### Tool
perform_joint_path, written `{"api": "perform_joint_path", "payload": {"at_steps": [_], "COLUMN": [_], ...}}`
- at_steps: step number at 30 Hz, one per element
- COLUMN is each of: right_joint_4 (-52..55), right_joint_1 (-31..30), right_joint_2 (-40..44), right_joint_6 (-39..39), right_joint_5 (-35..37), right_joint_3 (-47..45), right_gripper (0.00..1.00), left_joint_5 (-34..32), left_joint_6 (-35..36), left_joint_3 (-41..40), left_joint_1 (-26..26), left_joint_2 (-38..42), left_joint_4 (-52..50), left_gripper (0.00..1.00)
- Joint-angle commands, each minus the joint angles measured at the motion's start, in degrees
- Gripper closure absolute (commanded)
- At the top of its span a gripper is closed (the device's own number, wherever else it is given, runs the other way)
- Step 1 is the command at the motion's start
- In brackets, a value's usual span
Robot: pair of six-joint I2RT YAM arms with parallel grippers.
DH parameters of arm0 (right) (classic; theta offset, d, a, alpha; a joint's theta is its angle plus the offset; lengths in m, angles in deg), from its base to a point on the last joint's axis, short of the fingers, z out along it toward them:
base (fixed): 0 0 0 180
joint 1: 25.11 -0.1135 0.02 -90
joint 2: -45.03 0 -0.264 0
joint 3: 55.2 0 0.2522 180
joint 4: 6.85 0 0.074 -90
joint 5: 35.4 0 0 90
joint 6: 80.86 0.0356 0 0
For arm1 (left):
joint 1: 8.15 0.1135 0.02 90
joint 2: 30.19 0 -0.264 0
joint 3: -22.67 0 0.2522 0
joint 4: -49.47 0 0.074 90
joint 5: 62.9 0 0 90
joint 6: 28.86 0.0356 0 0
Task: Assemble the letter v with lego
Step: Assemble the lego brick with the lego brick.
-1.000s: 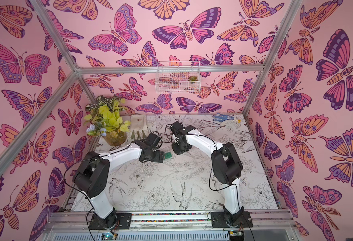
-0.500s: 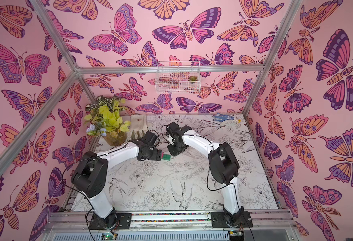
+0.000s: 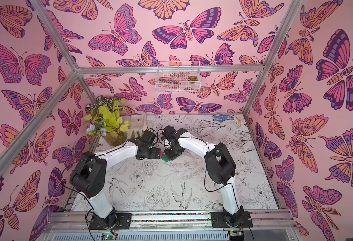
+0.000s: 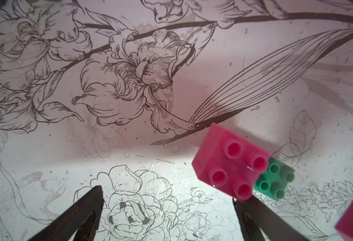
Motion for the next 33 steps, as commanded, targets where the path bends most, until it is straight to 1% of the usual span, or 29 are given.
{"api": "perform_joint_path", "payload": {"at_steps": [1, 9, 13, 17, 21, 25, 33], "right_joint_4": [0.3, -0.5, -3.7, -6.7, -7.2, -8.4, -6.3], "right_joint_1": [-0.7, -1.6, -1.7, -1.8, -2.1, -2.3, -2.8], "right_joint_2": [-1.1, -2.0, -1.2, -1.4, -2.6, -1.9, -3.1], "right_joint_6": [0.2, -0.6, -2.4, -4.4, -5.4, -6.0, -7.9], "right_joint_5": [0.6, 2.0, 2.6, 1.3, 1.7, 1.7, 4.4], "right_joint_3": [1.5, 1.1, -1.5, -3.5, -3.3, -3.8, -1.5], "right_gripper": [0.71, 0.71, 0.71, 0.71, 0.72, 0.72, 0.72], "left_joint_5": [0.0, -0.4, 0.2, 0.3, 0.8, 1.2, 1.7], "left_joint_6": [-0.5, -2.1, -2.8, -3.0, -2.7, -2.5, -2.2], "left_joint_3": [-2.8, -8.0, -10.0, -11.1, -11.3, -11.8, -11.9], "left_joint_1": [0.4, 1.7, 3.1, 4.2, 5.2, 5.7, 6.4], "left_joint_2": [4.5, 13.1, 17.6, 21.0, 22.6, 23.4, 24.2], "left_joint_4": [1.3, 1.9, 1.8, 1.5, 0.8, 0.8, 0.6], "left_gripper": [0.00, 0.00, 0.00, 0.00, 0.00, 0.00, 0.00]}}
